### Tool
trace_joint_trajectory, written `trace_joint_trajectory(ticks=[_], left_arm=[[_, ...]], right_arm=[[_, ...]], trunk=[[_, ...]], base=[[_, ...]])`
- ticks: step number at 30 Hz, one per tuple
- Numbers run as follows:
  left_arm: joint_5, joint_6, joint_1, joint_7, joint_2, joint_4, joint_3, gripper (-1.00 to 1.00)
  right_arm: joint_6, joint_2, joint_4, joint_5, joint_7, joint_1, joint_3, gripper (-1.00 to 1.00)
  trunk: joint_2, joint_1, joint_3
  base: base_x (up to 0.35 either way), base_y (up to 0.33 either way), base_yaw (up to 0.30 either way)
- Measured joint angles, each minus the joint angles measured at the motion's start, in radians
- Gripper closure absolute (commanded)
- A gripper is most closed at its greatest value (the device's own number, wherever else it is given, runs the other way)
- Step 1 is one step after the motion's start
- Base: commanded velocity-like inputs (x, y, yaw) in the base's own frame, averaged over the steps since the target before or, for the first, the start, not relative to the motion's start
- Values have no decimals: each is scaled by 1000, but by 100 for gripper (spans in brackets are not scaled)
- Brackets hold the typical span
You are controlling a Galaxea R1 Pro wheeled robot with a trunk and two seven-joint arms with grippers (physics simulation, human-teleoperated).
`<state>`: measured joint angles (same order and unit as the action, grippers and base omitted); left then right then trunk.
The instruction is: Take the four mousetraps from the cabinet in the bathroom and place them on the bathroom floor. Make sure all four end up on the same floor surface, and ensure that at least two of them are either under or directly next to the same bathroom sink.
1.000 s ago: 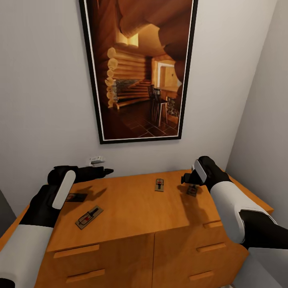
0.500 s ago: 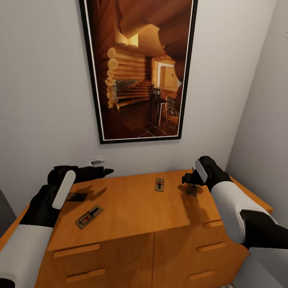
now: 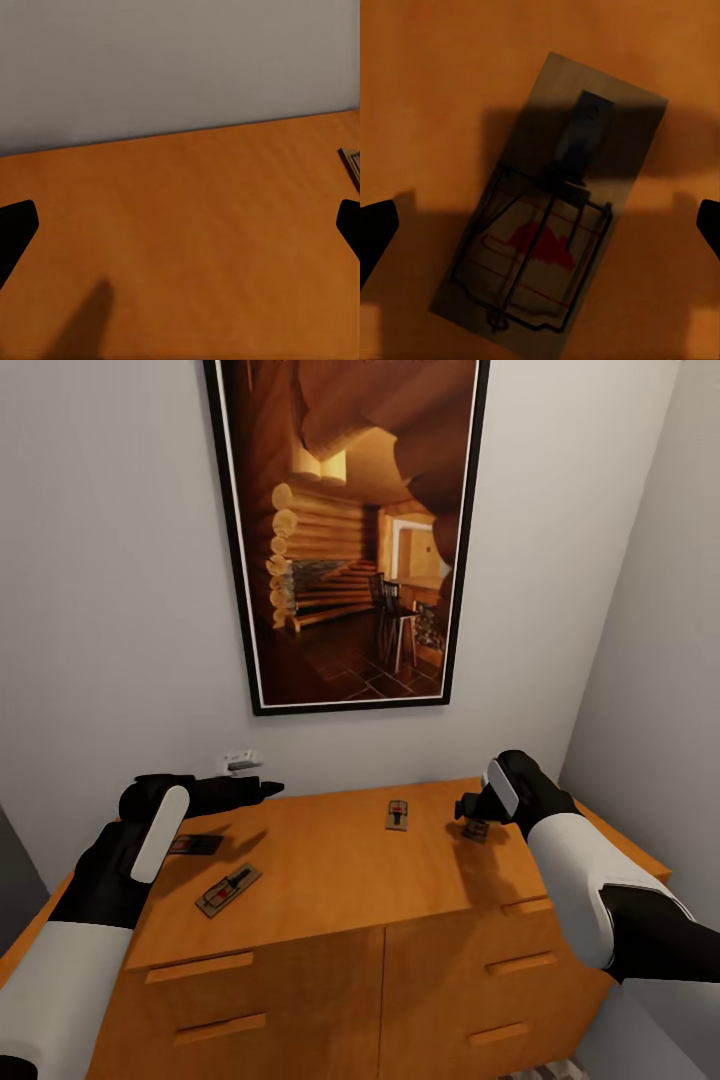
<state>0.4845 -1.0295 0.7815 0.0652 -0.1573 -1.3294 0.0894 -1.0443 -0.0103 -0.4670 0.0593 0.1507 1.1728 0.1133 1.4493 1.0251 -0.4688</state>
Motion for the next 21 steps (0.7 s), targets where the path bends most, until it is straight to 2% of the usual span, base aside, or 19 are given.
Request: trace_joint_trajectory(ticks=[21], left_arm=[[0,0,0,0,0,0,-1,-100]], right_arm=[[0,6,0,0,0,0,0,-100]], trunk=[[0,0,0]], base=[[-3,0,0]])
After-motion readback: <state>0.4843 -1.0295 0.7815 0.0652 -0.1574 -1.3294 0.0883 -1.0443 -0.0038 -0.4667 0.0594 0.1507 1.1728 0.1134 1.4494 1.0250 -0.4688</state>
